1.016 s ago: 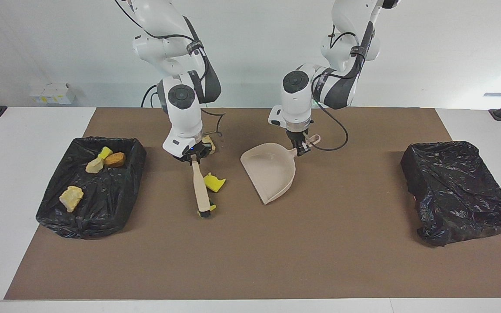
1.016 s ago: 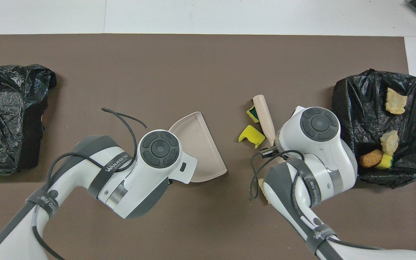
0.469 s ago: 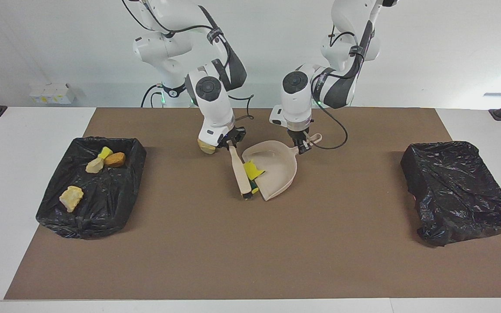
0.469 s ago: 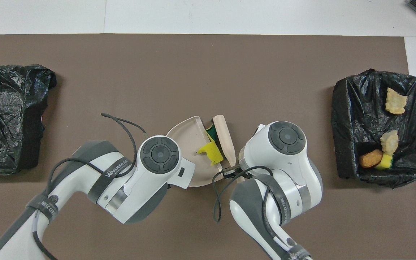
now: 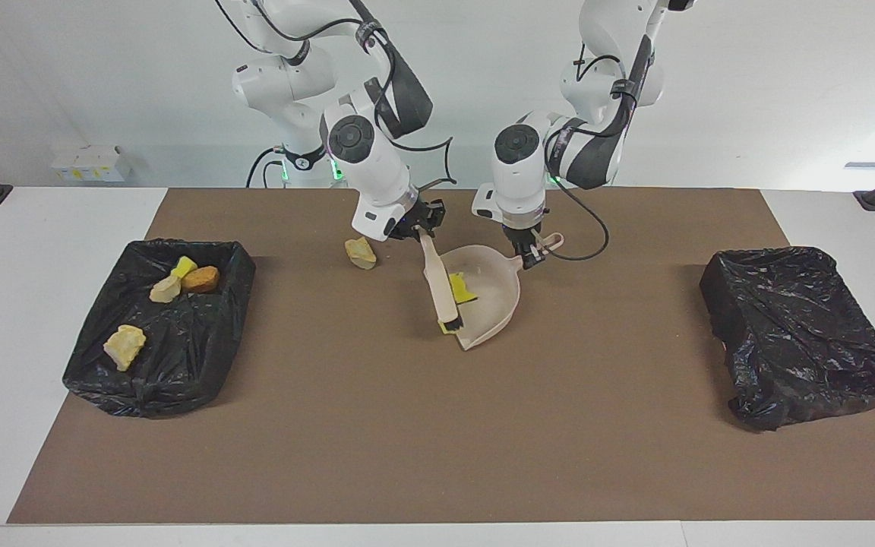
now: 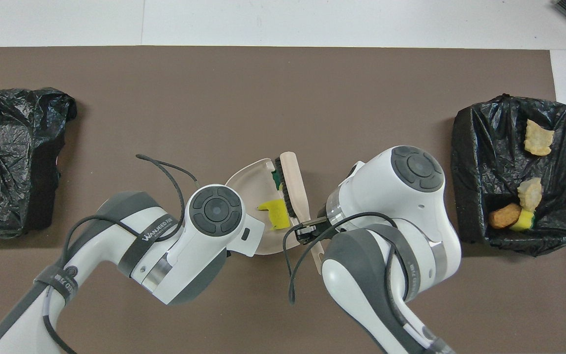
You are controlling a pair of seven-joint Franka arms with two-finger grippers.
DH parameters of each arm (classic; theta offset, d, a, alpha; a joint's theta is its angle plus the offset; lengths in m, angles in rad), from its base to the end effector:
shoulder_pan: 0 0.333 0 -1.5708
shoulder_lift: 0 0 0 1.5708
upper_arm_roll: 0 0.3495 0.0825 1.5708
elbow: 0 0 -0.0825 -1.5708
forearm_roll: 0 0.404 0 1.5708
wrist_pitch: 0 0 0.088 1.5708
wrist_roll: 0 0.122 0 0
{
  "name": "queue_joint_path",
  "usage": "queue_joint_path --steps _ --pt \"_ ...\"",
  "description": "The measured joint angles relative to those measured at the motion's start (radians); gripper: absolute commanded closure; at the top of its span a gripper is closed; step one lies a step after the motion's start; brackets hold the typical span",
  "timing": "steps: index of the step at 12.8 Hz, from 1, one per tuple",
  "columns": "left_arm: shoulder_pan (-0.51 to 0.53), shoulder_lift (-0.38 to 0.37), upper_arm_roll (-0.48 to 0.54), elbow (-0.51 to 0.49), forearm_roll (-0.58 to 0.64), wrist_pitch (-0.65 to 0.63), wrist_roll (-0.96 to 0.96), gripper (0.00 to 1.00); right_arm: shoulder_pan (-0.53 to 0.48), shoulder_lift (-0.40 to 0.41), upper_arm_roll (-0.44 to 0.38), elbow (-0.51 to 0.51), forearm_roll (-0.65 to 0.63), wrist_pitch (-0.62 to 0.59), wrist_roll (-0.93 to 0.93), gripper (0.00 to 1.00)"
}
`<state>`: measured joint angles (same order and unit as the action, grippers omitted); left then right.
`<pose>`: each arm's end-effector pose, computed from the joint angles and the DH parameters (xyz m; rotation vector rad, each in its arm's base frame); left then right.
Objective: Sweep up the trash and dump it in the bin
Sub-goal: 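Sweep the yellow sponges with the brush toward the dustpan, then move the brush with the right gripper behind the tan bread piece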
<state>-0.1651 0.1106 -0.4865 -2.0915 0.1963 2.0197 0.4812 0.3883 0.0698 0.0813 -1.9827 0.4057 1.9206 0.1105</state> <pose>0.4559 -0.3259 0.3710 -2.4472 1.7376 0.2347 0.5000 0.2903 0.4357 -2.7862 -0.2699 0.3297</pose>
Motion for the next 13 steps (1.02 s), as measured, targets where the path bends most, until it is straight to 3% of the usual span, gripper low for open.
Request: queue_joint_path --steps 7,10,13 --pt "0.002 0.0 0.001 -0.001 0.0 0.0 0.0 1.0 -0.042 -0.094 -0.008 -0.02 -0.173 -0.225 0.295 1.0" --pt "0.005 0.0 0.002 -0.001 0.0 0.0 0.01 1.0 -0.068 -0.141 -0.009 -0.104 -0.209 -0.268 0.399 1.0" --pt "0.011 -0.001 0.003 -0.001 0.0 0.0 0.112 1.0 -0.061 -0.241 -0.001 -0.241 -0.252 -0.271 0.56 1.0"
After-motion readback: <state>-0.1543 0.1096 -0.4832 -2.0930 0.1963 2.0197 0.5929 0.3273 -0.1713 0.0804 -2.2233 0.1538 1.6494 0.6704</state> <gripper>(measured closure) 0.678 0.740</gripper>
